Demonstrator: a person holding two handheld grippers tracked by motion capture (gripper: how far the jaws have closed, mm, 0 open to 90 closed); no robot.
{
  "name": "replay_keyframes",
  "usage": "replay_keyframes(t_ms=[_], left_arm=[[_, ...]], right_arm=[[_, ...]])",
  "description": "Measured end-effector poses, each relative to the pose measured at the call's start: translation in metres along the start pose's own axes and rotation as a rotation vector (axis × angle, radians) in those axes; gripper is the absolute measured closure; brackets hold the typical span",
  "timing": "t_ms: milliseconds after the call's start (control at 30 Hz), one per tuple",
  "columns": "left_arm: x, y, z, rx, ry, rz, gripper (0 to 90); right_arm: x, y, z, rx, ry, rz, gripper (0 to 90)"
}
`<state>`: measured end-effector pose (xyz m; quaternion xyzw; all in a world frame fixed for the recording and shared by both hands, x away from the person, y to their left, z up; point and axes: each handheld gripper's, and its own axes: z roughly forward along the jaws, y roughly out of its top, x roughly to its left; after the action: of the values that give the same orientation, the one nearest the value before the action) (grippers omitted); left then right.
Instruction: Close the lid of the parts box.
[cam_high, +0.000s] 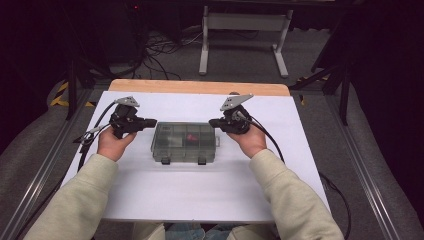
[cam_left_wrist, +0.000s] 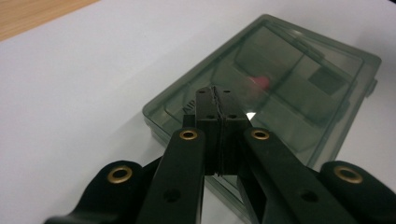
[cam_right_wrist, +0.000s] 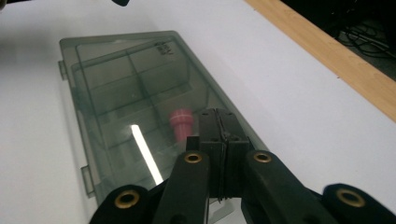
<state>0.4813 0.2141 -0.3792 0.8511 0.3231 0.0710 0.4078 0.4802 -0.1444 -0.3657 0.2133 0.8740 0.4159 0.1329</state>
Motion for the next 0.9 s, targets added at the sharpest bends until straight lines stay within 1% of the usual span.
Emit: replay_keyframes(t_ms=[33,67,133,200,233,267,367,433,500,533,700,900], left_arm=[[-0.001,0.000,0.000,0.013,-0.008,0.006,89.7],[-0.003,-0.001,0.001,0.016,-0.016,-0.009,89.7],[-0.005,-0.001,0.001,0.038,-0.028,-0.003,89.7],[-0.007,-0.001,0.002,0.058,-0.041,-0.001,89.7],[-0.008,-0.001,0.003,0.066,-0.039,0.006,89.8],[-0.009,-0.002,0.004,0.082,-0.050,0.005,89.8],[-0.011,-0.004,0.006,0.108,-0.068,0.012,89.8],[-0.012,-0.005,0.007,0.121,-0.090,0.023,89.8],[-0.013,-0.006,0.008,0.136,-0.099,0.034,89.8],[-0.013,-0.006,0.008,0.136,-0.099,0.034,89.7],[-0.017,-0.008,0.010,0.167,-0.126,0.039,89.6],[-0.021,-0.009,0.015,0.222,-0.150,0.060,89.7]], right_arm=[[0.002,-0.001,0.000,0.014,0.012,-0.005,90.0],[0.004,-0.001,0.001,0.026,0.017,-0.011,90.0],[0.009,-0.002,0.002,0.049,0.022,-0.031,90.0],[0.011,-0.003,0.004,0.068,0.042,-0.028,89.6],[0.013,-0.004,0.006,0.081,0.053,-0.028,89.6],[0.014,-0.004,0.007,0.088,0.061,-0.029,89.6],[0.018,-0.005,0.012,0.122,0.085,-0.028,89.8],[0.020,-0.006,0.015,0.151,0.095,-0.031,89.8],[0.022,-0.007,0.017,0.165,0.106,-0.028,89.8],[0.022,-0.007,0.017,0.165,0.106,-0.028,89.8],[0.025,-0.009,0.020,0.201,0.122,-0.029,90.0],[0.027,-0.012,0.022,0.230,0.131,-0.029,90.0]])
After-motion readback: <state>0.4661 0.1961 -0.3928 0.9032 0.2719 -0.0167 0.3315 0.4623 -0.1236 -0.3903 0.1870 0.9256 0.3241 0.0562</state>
